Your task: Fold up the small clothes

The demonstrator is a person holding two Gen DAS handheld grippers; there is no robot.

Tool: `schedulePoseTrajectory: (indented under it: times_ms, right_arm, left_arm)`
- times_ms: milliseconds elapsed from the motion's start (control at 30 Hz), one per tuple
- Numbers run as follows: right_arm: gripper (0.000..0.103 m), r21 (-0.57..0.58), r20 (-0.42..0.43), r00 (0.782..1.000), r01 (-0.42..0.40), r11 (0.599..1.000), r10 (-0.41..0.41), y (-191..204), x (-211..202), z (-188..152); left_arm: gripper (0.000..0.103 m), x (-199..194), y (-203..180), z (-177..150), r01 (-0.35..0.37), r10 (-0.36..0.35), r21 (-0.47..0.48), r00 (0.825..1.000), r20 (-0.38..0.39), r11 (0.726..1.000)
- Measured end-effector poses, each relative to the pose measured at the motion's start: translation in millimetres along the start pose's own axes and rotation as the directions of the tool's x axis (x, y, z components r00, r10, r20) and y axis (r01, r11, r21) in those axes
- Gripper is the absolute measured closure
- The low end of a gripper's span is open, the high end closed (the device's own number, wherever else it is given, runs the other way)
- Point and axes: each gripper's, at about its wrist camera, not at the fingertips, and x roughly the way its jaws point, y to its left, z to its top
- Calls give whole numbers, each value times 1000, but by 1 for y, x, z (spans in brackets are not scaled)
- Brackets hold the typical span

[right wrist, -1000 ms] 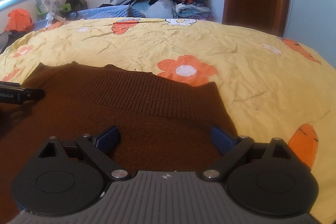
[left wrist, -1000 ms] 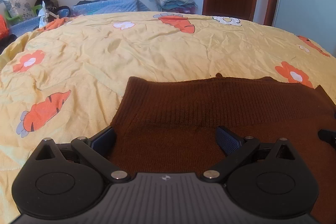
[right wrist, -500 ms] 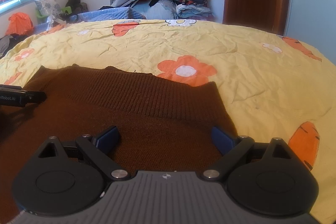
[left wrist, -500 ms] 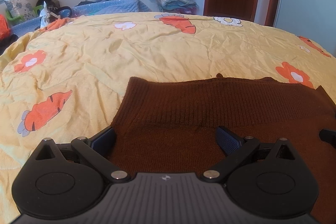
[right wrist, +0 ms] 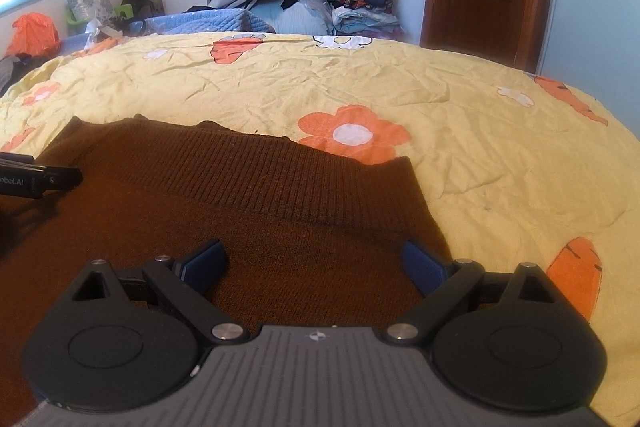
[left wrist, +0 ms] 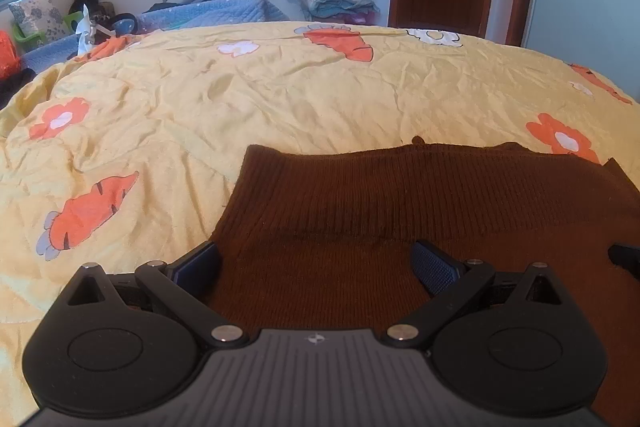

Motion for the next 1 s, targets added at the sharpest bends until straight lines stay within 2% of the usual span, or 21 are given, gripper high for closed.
schedulePoseTrajectory:
  times_ms: [100,133,200,267,300,367,400,433,500,567,600,667,733,833,867,900,1000]
  right_arm:
    - [6,-29,-15,1000,27,999,-28,5,-3,4]
    - [5,-47,-29,998,49,998,-51,9,-6,7]
    - [0,-53,-22,994,110,993,-111,16,-20,10]
    - [0,-25,10,998,67,997,-67,16,-37,3]
    - [0,-15,-3,999,36,999,-36,16,-40,-3]
    - [0,-20,-40,999,27,999,-28,15,-34,-21]
    - [0,-2,22,1000,13,1000,-13,11,-38,-30]
    - [0,13,32,999,0,1000,0,8,-37,-34]
    - [0,27,0,1000,4,1000,-4,6,-38,-27]
    - [0,67,-48,999,18,998,-15,6,-51,-18]
    - [0,113,-47,999,-4,994,9,1,-64,-17]
    - [0,225,2,995,-93,970,95,-14,-100,-27]
    - [0,357,41,989,-144,923,139,-37,-134,-47]
    - [0,571,36,992,-117,813,118,-73,-163,-82]
    - [0,626,14,995,-88,775,103,-82,-165,-92]
    - [0,657,-9,995,-66,751,95,-87,-164,-99]
    - [0,670,-51,992,-51,741,115,-83,-152,-107]
  left_arm:
    - [0,-16,-4,1,-38,39,15,998,-54,999]
    - [0,-26,-4,-2,-32,33,5,998,-59,999]
    - [0,-53,-4,-15,30,-30,-12,999,-25,999]
    - [0,-67,-4,-36,72,-72,-23,997,-12,997]
    - [0,-68,-9,-47,69,-69,7,997,-17,998]
    - [0,-72,-22,-69,14,-27,143,996,89,990]
    - [0,-73,-22,-70,17,-31,141,995,94,990]
    - [0,-73,-19,-65,26,-35,123,997,70,992]
    - [0,-81,-15,-54,16,-20,96,999,32,995]
    - [0,-108,-4,-55,23,-26,45,997,73,999]
    - [0,-123,5,-59,40,-40,8,994,102,999]
    - [0,-147,31,-74,87,-74,-115,992,107,990]
    - [0,-160,61,-95,141,-123,-289,989,80,947]
    - [0,-160,100,-125,177,-198,-552,980,23,815]
    - [0,-159,108,-132,202,-225,-606,974,38,769]
    - [0,-162,112,-135,224,-234,-631,970,70,743]
    - [0,-154,116,-132,294,-311,-685,945,103,667]
